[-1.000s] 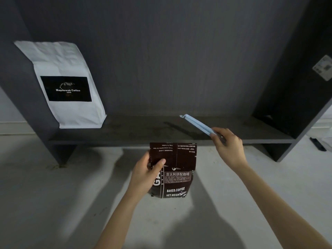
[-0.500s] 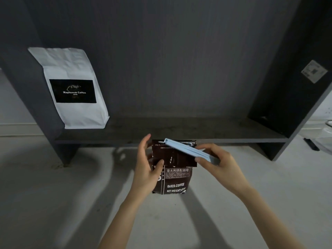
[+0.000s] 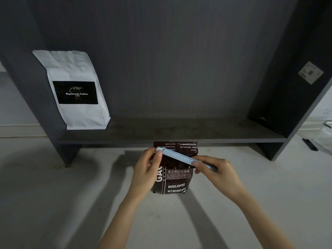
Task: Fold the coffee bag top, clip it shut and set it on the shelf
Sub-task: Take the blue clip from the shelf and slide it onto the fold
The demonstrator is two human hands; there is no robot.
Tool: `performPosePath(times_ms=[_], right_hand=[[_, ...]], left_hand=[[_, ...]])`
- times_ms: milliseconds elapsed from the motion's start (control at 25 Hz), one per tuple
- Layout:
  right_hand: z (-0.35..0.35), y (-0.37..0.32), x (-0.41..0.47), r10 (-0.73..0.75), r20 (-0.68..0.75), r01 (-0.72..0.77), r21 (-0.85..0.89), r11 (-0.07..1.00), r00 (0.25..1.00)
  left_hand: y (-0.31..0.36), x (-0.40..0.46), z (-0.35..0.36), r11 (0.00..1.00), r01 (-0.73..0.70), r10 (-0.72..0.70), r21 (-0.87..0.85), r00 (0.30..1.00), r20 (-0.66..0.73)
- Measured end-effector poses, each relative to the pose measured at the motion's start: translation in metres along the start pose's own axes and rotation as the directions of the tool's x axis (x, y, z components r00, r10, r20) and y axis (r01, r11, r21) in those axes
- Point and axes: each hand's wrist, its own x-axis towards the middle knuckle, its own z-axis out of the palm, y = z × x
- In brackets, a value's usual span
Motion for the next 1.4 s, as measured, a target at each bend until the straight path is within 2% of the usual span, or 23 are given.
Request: performPosePath(times_ms=[120, 320, 440, 600, 800, 920, 1000, 1200, 1400], right_hand=[[0.002, 0.0, 0.001, -0.023, -0.023, 0.022, -0.057, 0.998, 0.999], [0.003, 0.001, 0.001, -0.224, -0.016, 0.216, -0.204, 0.955, 0.974], [0.005, 0.004, 0.003, -0.266, -0.038, 0.253, -0.202, 0.946, 0.963], [0.007, 0.004, -0.001, -0.31, -0.033, 0.299, -0.185, 0.936, 0.95], [0.012, 0.006, -0.007, -0.329, -0.071, 0.323, -0.092, 0.942, 0.941], [0.012, 0.001, -0.011, -0.309, -0.067, 0.304, -0.071, 0.95, 0.949], [0.01, -0.001, -0.012, -0.236, -0.06, 0.233, -0.058, 0.971, 0.97], [-0.003, -0.001, -0.017, -0.057, 0.074, 0.043, 0.177, 0.983, 0.996], [-0.017, 0.001, -0.023, -0.04, 0.137, 0.001, 0.271, 0.962, 0.99]], left_hand=[[0.004, -0.002, 0.0, 0.999, -0.02, 0.021, 0.045, 0.999, -0.037], [0.009, -0.001, 0.004, 0.996, 0.018, -0.01, 0.085, 0.995, -0.096], [0.01, 0.0, 0.005, 0.996, 0.067, -0.058, 0.065, 0.989, -0.134], [0.011, -0.001, 0.005, 0.994, 0.067, -0.057, 0.088, 0.991, -0.117], [0.012, 0.001, 0.004, 0.989, 0.128, -0.12, 0.069, 0.986, -0.113], [0.012, 0.004, 0.004, 0.986, 0.151, -0.142, 0.077, 0.983, -0.114], [0.014, 0.003, 0.005, 0.984, 0.125, -0.114, 0.125, 0.989, -0.092], [0.011, 0.008, 0.006, 0.977, 0.148, -0.128, 0.152, 0.982, -0.138], [0.005, 0.011, 0.005, 0.975, 0.136, -0.118, 0.177, 0.987, -0.108]])
